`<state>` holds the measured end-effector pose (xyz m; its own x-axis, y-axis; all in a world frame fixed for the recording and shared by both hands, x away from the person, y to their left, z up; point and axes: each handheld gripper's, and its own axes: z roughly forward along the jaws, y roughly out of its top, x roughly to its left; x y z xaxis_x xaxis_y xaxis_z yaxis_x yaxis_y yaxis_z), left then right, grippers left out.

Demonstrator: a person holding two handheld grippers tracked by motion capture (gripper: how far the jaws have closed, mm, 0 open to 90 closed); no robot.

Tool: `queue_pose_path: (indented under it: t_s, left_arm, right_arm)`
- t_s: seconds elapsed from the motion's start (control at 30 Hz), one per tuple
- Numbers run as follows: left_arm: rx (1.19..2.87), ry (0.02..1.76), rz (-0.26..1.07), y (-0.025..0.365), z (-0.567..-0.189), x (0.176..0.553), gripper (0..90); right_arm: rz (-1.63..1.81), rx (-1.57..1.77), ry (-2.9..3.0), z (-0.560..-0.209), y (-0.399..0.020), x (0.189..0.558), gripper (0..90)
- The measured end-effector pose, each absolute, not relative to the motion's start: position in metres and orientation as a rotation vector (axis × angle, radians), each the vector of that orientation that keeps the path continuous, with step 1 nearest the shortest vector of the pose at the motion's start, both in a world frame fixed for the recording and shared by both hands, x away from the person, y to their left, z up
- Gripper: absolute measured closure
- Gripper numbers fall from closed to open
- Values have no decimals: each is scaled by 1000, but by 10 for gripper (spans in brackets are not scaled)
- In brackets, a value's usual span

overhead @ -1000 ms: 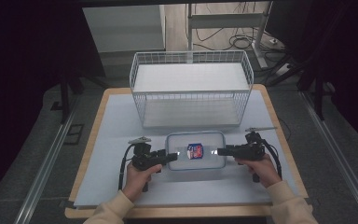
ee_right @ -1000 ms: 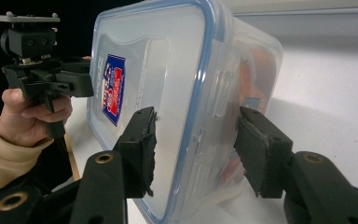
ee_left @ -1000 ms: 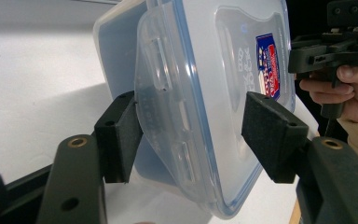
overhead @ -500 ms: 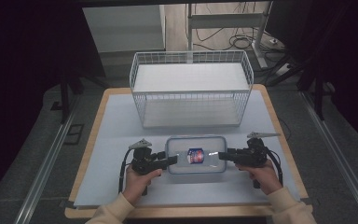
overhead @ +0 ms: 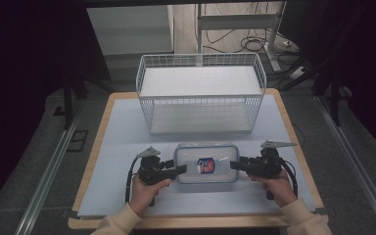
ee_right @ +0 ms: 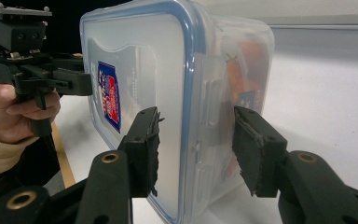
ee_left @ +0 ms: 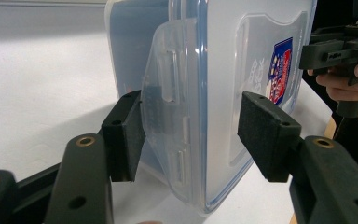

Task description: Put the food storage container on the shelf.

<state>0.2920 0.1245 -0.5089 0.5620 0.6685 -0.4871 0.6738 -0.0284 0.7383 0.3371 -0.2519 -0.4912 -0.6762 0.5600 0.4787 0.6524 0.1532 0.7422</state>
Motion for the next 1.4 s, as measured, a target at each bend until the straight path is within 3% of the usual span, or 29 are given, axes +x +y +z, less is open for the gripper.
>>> queue_pose_path:
  t_s: [0.63,1.4]
  left_arm:
    - [1706,1065,58,128,-478,296,423]
    - [1693,997,134,138,-408,317,419]
  right_arm:
    - [-1674,-1190,-2342,-458,-249,338,526]
    - [-1827,-1141,-2380,-386,-238,352,525]
